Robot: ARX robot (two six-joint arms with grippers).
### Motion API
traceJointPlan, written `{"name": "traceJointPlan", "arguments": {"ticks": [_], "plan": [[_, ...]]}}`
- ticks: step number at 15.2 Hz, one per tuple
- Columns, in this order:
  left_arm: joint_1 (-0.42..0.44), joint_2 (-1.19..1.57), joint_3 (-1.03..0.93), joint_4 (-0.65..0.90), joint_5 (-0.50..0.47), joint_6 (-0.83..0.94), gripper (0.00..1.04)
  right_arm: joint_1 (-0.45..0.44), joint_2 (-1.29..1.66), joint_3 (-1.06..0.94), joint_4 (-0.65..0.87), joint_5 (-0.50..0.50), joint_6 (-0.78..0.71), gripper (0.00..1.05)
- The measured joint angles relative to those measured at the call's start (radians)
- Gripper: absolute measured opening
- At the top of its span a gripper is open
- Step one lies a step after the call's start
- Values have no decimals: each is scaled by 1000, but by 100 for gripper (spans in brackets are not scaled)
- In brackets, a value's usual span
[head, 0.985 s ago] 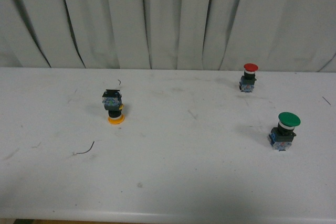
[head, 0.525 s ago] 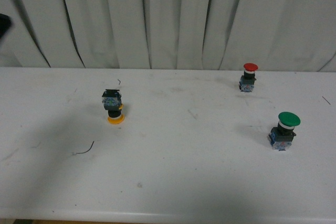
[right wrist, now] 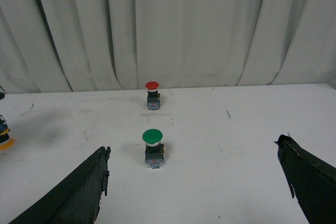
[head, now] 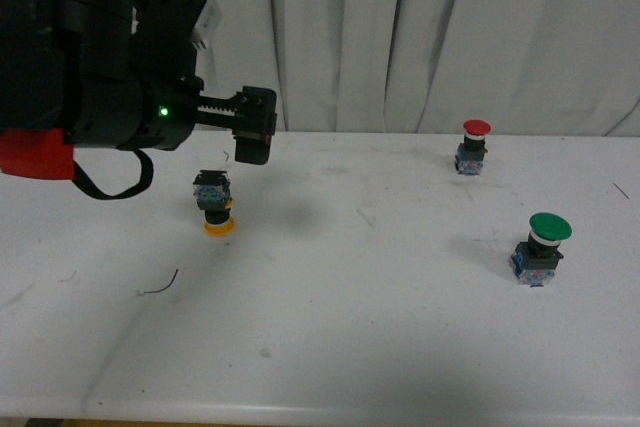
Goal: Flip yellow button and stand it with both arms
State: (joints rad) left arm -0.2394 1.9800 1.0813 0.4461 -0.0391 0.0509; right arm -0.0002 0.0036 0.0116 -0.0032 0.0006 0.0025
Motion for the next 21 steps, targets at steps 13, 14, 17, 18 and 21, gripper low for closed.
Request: {"name": "traceJointPlan", "arguments": {"ticks": [13,14,17,18,21], "plan": [[60,202,276,-324,-4,-75,98,0,0,0,0,0,0,98],[67,211,277,-319,-2,-79,98,0,0,0,0,0,0,98],[75,247,277,-303,5,-96,98,0,0,0,0,0,0,98],[75,254,277,-296,6,-99,98,0,0,0,0,0,0,98],[69,258,263,-277,22,-105,98,0,0,0,0,0,0,98]]}}
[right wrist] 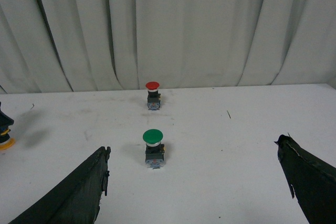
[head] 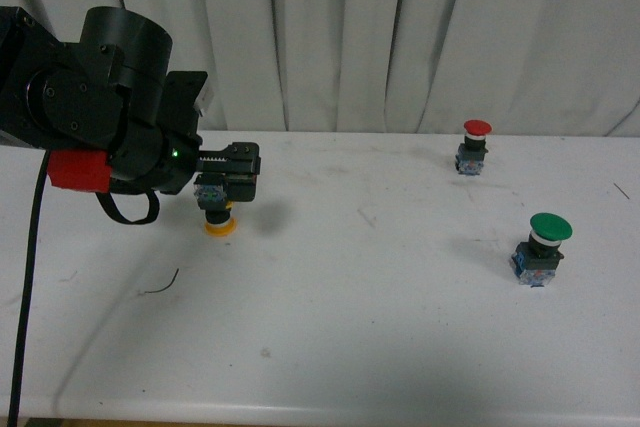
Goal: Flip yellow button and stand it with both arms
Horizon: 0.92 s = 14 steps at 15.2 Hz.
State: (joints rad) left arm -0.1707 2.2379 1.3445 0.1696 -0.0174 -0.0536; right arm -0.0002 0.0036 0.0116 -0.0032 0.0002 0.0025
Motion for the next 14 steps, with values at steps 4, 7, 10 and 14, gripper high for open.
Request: {"name": "traceJointPlan", "arguments": {"ticks": [4,7,10,14], "plan": [[-10,0,-13,8,7,0,82,0,0,0,0,0,0,98],[-15,0,-13,11,11,0,46,0,0,0,0,0,0,98],[-15,0,-13,6,15,0,37,0,0,0,0,0,0,98],[-33,-188,-130,55,33,0,36,0,0,0,0,0,0,98]]}}
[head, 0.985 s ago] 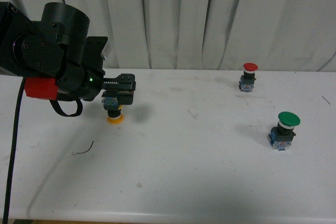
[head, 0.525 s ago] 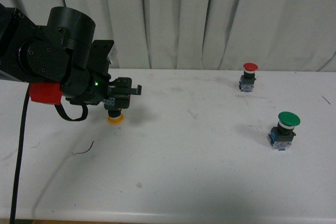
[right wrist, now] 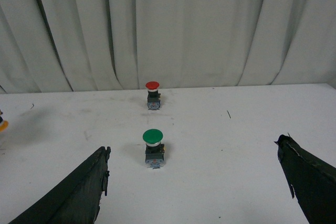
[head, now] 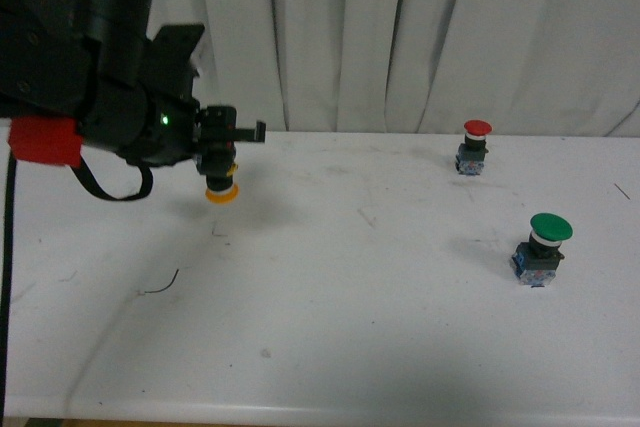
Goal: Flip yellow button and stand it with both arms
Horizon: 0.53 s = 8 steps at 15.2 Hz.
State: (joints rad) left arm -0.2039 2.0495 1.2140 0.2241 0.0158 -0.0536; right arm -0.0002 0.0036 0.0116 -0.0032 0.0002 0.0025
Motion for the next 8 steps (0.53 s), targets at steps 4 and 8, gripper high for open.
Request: {"name": "traceJointPlan", "arguments": {"ticks": [4,8], "plan": [[-76,-295,-218,89,-17,-22,36,0,0,0,0,0,0,98],[-102,-461,-365,123,-28,-58,36,0,0,0,0,0,0,98]]}}
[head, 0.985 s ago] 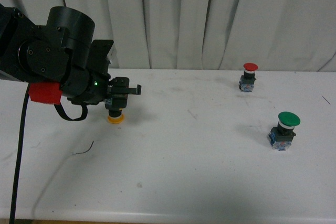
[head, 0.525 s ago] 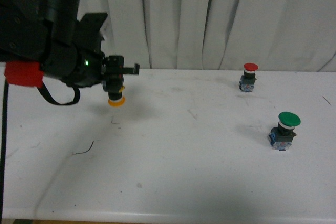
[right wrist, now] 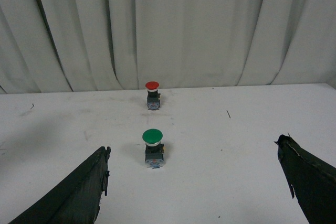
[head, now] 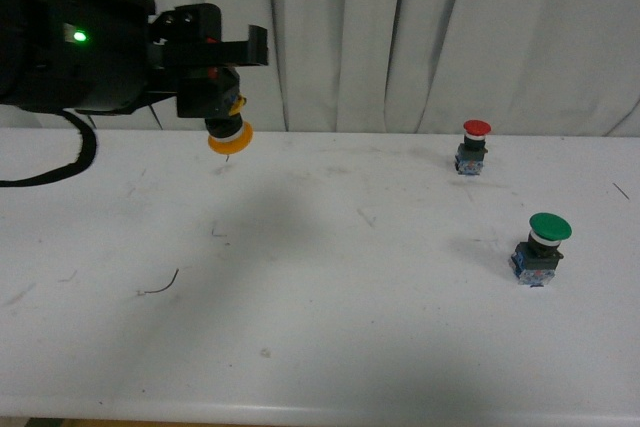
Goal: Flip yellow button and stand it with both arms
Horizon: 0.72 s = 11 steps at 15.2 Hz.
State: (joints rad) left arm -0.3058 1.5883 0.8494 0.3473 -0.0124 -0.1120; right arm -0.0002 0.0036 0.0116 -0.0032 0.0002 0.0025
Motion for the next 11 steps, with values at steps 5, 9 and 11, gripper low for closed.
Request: {"name": "traceJointPlan", "arguments": {"ticks": [5,9,11], "plan": [[-8,-96,-90,27,-18,-21,36,0,0,0,0,0,0,98],[-6,-119,-129,39,-24,-31,36,0,0,0,0,0,0,98],[8,-141,-188,92,41,-87,36,0,0,0,0,0,0,98]]}}
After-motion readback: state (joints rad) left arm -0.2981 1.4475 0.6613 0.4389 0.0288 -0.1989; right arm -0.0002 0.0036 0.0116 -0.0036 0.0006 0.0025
